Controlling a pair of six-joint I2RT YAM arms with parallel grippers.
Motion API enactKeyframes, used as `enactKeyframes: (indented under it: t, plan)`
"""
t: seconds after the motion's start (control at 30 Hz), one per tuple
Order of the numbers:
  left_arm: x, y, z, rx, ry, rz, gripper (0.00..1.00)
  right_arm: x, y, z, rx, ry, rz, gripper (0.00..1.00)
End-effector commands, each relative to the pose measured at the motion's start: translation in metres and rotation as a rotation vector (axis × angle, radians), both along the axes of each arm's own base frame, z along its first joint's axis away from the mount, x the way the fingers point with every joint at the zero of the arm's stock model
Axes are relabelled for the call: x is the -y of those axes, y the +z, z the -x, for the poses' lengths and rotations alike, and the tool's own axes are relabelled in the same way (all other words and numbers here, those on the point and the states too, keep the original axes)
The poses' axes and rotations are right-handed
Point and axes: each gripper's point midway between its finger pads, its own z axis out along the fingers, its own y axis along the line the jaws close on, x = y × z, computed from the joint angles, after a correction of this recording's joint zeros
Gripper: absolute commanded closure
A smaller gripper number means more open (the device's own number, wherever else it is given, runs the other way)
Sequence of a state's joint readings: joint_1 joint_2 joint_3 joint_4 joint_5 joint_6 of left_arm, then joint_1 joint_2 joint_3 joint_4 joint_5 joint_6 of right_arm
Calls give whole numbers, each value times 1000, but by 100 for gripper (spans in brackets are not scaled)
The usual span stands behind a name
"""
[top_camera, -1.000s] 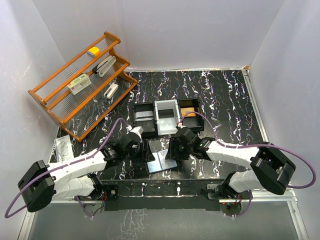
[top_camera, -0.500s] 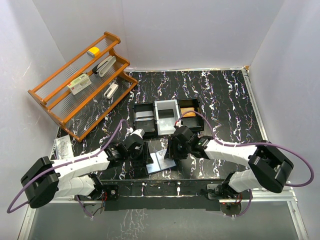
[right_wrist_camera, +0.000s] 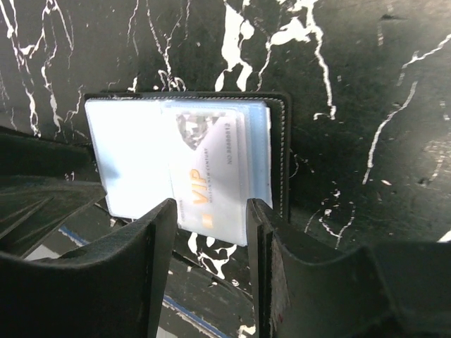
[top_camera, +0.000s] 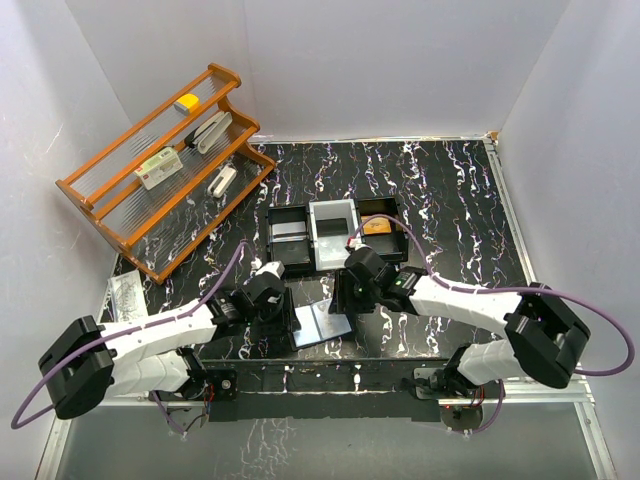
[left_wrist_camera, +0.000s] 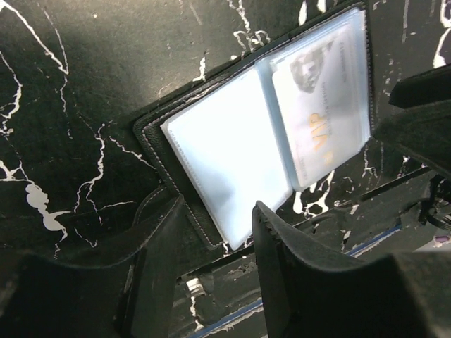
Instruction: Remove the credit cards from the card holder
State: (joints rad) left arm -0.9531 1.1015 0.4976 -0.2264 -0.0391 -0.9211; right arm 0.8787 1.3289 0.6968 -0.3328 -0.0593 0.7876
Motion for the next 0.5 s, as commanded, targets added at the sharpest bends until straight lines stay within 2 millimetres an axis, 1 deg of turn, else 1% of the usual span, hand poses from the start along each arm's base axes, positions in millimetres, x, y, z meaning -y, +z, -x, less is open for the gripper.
enactKeyframes:
  t: [0.0, 0.07, 0.13, 0.23, 0.37, 0.47]
  plan:
    - [-2, -8, 4, -13, -4, -10, 58, -26, 16, -1, 14, 60, -99, 59]
    - [1, -11, 5, -24, -14, -9, 59, -29, 9, -1, 6, 64, -106, 59]
    - [1, -14, 5, -29, -16, -17, 62, -26, 0, -1, -10, 55, -74, 60]
    - [-2, -18, 5, -30, -10, -30, 65, -21, -10, 0, -22, 52, -35, 62]
    - [-4, -20, 6, -27, -15, -35, 70, -16, -13, 0, -19, 42, -10, 63]
    - [-5, -23, 7, -34, -23, -44, 75, -19, -9, 2, -19, 59, -28, 64]
